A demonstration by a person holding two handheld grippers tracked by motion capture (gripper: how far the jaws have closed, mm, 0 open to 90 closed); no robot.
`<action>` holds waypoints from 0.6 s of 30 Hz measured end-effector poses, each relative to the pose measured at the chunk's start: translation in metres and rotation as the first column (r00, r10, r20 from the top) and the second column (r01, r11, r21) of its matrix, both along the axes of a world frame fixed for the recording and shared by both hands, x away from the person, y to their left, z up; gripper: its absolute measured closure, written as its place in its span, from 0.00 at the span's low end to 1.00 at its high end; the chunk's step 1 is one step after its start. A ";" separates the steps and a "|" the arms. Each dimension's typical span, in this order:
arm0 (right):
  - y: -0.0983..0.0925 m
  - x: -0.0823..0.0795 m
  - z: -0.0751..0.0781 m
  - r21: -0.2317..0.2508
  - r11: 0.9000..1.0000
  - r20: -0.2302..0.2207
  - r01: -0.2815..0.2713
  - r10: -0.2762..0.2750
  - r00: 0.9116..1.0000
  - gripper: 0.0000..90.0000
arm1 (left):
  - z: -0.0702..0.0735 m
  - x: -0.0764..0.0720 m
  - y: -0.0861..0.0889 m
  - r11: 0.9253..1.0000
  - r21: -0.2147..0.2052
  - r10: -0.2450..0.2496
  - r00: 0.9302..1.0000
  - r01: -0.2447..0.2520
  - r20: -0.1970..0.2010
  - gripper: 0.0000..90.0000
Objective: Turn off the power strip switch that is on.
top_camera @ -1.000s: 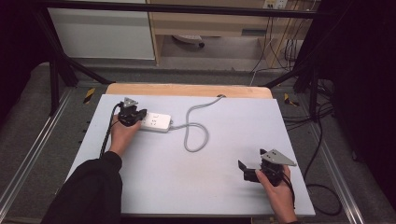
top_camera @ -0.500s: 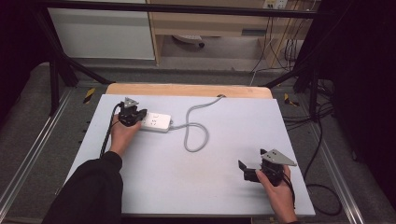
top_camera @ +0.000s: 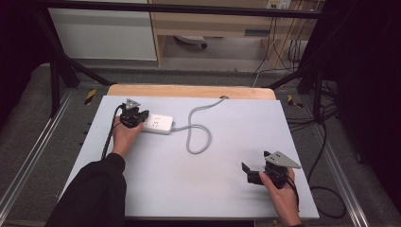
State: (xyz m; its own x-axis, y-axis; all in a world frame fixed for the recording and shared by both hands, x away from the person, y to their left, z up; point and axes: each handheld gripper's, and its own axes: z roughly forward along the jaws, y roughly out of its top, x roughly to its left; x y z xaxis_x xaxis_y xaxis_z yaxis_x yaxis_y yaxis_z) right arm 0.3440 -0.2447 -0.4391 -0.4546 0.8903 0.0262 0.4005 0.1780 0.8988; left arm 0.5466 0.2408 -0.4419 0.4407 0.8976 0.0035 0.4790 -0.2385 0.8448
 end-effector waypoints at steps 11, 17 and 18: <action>-0.001 0.000 0.000 0.002 1.000 -0.001 0.000 0.000 1.000 0.03 | -0.001 -0.001 -0.004 1.000 0.005 -0.015 1.000 0.015 0.002 1.00; -0.001 0.000 0.000 0.001 1.000 -0.001 0.001 -0.001 1.000 0.03 | 0.000 -0.002 -0.008 0.999 0.030 -0.013 1.000 0.013 0.009 1.00; -0.001 0.000 0.000 0.000 1.000 -0.002 0.001 -0.001 1.000 0.03 | 0.000 -0.002 -0.008 0.999 0.034 -0.011 1.000 0.011 0.013 1.00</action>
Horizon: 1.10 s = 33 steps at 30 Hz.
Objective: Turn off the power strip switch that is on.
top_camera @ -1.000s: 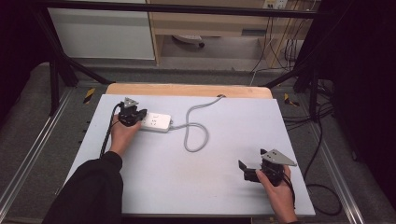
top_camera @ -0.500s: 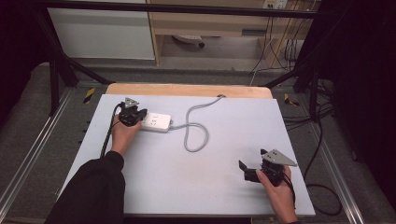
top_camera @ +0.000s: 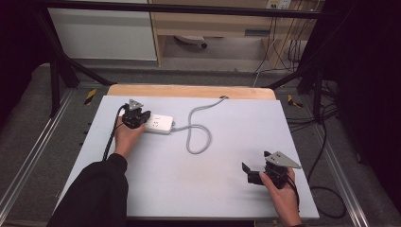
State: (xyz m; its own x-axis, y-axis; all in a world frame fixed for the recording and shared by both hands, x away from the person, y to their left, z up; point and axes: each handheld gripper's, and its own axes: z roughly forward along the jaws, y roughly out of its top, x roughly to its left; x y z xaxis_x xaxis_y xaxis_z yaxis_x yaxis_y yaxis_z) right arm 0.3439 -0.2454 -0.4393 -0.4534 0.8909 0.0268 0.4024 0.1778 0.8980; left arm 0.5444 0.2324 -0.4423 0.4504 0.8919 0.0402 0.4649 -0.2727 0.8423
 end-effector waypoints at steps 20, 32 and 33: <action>0.000 0.000 0.001 0.005 1.000 0.003 0.005 -0.005 1.000 0.02 | 0.001 0.000 0.015 0.994 -0.108 0.020 1.000 -0.021 -0.011 1.00; -0.001 0.000 0.001 0.005 1.000 0.005 0.005 -0.005 1.000 0.02 | 0.003 0.000 0.012 0.990 -0.139 0.008 1.000 -0.009 -0.007 1.00; -0.001 0.000 0.001 0.005 1.000 0.006 0.006 -0.006 1.000 0.02 | 0.003 0.000 0.012 0.990 -0.140 0.008 1.000 -0.009 -0.007 1.00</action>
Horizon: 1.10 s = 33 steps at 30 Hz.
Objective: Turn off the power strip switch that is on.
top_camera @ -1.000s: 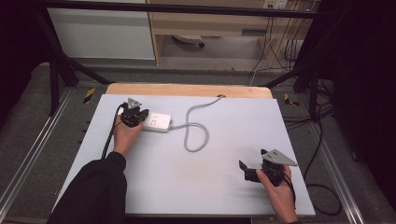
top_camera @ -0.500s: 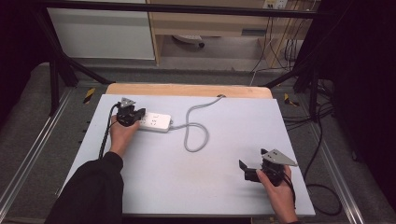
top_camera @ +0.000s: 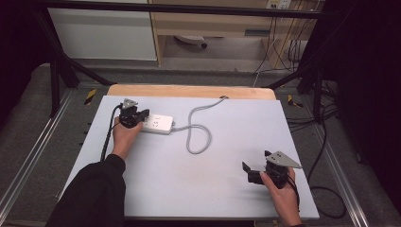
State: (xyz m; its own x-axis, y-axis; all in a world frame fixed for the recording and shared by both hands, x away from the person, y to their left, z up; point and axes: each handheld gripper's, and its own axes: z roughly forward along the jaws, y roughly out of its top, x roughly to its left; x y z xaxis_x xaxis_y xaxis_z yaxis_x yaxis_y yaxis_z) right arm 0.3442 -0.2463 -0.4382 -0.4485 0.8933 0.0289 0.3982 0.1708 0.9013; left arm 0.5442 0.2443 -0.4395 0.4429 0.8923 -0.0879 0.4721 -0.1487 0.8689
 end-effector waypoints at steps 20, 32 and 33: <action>0.000 0.000 0.000 -0.001 1.000 -0.001 0.000 0.000 1.000 0.02 | 0.007 -0.003 0.000 0.999 -0.046 -0.017 1.000 0.017 0.017 1.00; 0.001 0.000 0.001 -0.001 1.000 0.004 -0.002 0.002 1.000 0.02 | 0.016 -0.008 -0.001 0.997 -0.071 -0.011 1.000 0.013 0.026 0.72; 0.001 0.000 0.000 -0.001 1.000 0.003 -0.002 0.002 1.000 0.02 | 0.017 -0.009 -0.001 0.997 -0.073 -0.012 1.000 0.014 0.028 0.69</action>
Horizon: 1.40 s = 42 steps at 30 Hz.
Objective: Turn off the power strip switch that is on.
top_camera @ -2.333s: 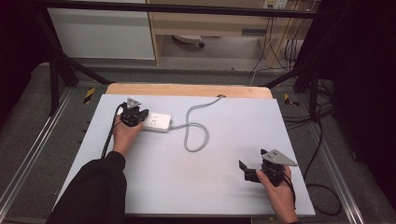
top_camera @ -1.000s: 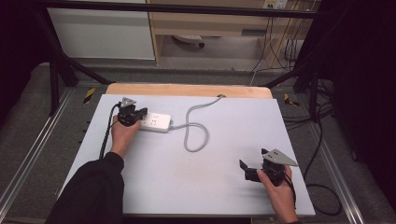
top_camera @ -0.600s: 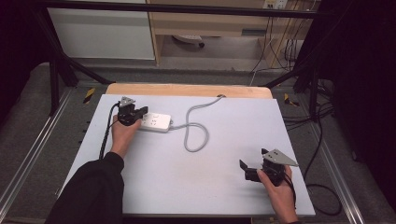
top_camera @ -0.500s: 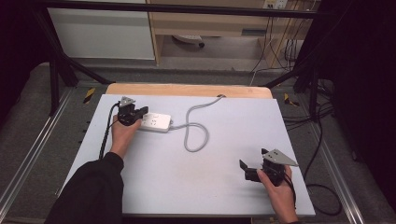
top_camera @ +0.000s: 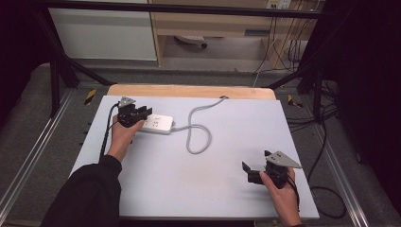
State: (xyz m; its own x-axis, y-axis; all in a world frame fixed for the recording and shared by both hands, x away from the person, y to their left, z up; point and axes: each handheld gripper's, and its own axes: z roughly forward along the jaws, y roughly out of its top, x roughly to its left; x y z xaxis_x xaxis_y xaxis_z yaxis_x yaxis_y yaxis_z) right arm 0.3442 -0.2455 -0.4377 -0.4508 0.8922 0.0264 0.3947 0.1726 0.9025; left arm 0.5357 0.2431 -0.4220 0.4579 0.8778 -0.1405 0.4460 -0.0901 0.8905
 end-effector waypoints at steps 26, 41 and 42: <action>0.001 0.001 0.000 0.004 1.000 0.002 -0.007 0.007 1.000 0.02 | 0.031 -0.025 0.006 0.996 -0.061 -0.072 0.997 0.072 0.004 0.14; 0.004 0.002 0.000 0.002 1.000 -0.002 -0.015 0.015 1.000 0.02 | 0.047 -0.061 0.018 0.994 -0.078 -0.080 0.997 0.081 0.018 0.09; 0.004 0.002 0.000 -0.001 1.000 0.000 -0.015 0.015 1.000 0.02 | 0.048 -0.064 0.020 0.993 -0.079 -0.080 0.997 0.082 0.021 0.09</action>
